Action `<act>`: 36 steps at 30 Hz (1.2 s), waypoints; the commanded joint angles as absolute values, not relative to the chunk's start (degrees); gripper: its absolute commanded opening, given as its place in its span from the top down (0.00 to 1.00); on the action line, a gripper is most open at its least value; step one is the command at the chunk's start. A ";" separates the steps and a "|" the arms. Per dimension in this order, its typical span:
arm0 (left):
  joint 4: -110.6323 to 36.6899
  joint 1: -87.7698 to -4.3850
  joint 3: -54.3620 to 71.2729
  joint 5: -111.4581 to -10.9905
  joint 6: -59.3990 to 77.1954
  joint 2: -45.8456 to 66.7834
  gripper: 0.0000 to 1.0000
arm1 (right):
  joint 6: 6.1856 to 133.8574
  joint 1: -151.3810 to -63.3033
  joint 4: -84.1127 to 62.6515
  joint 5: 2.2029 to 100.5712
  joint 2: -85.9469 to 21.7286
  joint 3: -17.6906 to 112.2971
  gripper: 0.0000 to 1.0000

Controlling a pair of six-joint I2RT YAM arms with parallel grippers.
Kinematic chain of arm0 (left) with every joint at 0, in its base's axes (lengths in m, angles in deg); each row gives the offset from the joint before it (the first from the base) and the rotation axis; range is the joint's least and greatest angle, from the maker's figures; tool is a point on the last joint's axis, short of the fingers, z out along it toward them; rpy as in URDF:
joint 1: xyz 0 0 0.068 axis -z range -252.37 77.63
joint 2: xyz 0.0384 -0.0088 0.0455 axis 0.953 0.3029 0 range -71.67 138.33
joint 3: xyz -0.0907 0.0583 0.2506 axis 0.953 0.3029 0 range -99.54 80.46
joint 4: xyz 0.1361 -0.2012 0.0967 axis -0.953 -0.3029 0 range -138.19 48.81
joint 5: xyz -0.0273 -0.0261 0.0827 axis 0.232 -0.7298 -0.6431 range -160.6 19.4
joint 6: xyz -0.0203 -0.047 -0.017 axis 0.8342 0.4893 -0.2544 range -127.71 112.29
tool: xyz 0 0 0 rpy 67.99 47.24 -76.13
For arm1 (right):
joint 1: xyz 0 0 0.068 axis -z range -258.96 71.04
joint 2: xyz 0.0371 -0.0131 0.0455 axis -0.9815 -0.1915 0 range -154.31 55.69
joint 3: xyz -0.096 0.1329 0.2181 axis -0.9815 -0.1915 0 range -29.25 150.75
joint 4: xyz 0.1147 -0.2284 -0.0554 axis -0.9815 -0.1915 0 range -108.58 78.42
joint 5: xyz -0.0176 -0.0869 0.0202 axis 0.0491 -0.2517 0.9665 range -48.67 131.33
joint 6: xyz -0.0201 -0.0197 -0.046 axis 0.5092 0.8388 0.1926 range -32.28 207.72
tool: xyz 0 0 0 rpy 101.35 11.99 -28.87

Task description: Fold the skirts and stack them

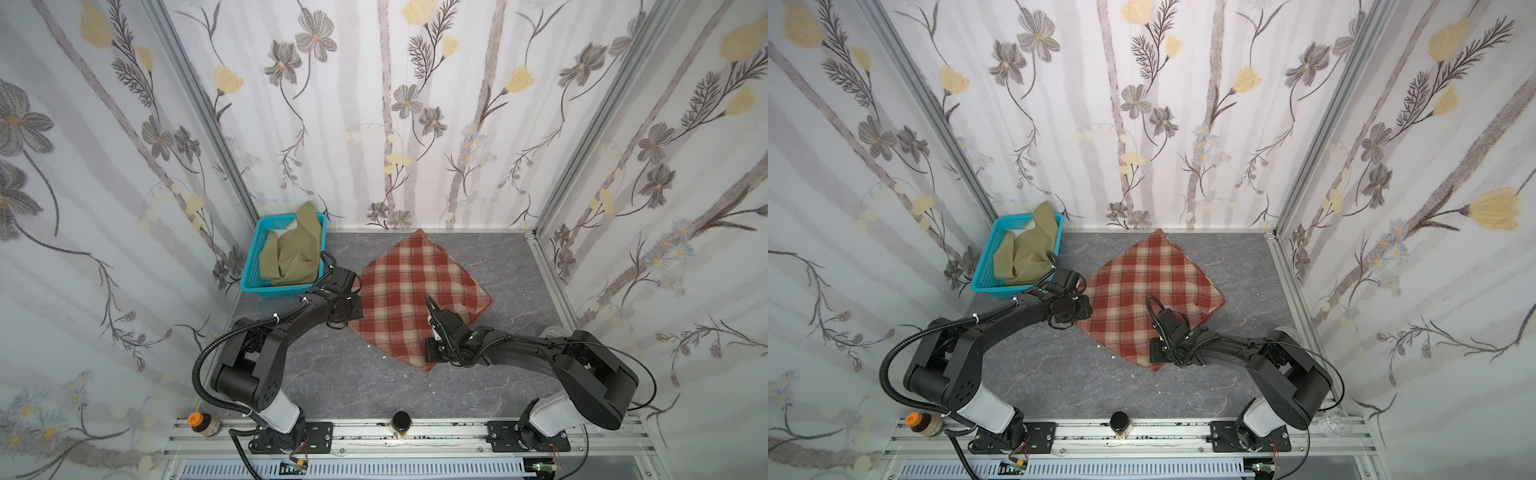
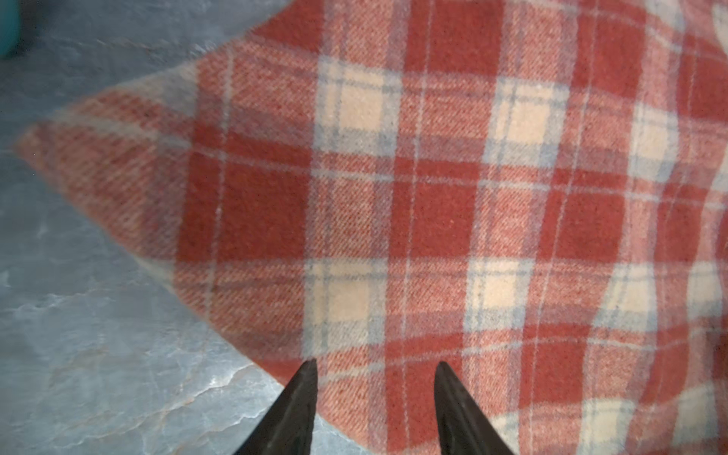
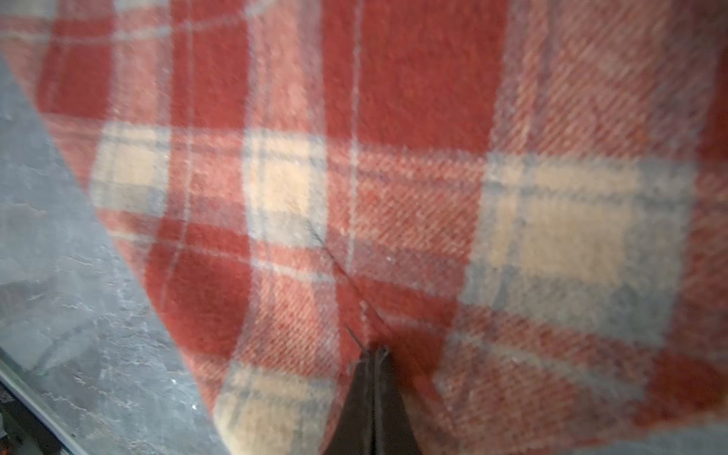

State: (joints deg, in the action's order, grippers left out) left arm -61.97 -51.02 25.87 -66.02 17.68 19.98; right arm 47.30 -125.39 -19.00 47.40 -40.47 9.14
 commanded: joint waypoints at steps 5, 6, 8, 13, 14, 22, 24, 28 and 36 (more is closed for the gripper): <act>-62.02 -53.37 27.80 -67.66 16.37 17.46 0.45 | 45.94 -125.32 -27.31 45.21 -38.06 4.68 1.00; -62.02 -53.84 28.44 -67.69 16.46 16.79 0.43 | 45.60 -125.20 -28.17 44.52 -37.31 4.31 1.00; -62.11 -55.00 29.74 -67.83 16.37 15.27 0.40 | 44.91 -124.72 -30.01 43.50 -35.20 3.22 1.00; -62.28 -58.43 32.61 -67.09 16.05 11.18 0.30 | 44.65 -121.77 -34.05 42.24 -29.03 1.62 1.00; -62.37 -58.86 32.96 -66.61 15.81 10.88 0.29 | 44.65 -121.30 -34.80 41.55 -27.79 1.73 1.00; -62.28 -58.52 31.92 -59.16 17.08 9.27 0.64 | 45.26 -121.08 -35.60 40.51 -23.34 6.43 1.00; -62.37 -57.65 31.41 -57.21 16.71 8.28 0.65 | 45.27 -121.10 -35.12 41.04 -24.08 6.96 1.00; -62.37 -55.41 32.90 -58.15 15.33 10.00 0.62 | 45.11 -121.15 -31.20 43.61 -25.21 6.07 1.00; -62.55 -54.12 37.51 -64.64 15.73 12.06 0.67 | 40.77 -121.94 -26.17 47.14 -24.85 -1.25 1.00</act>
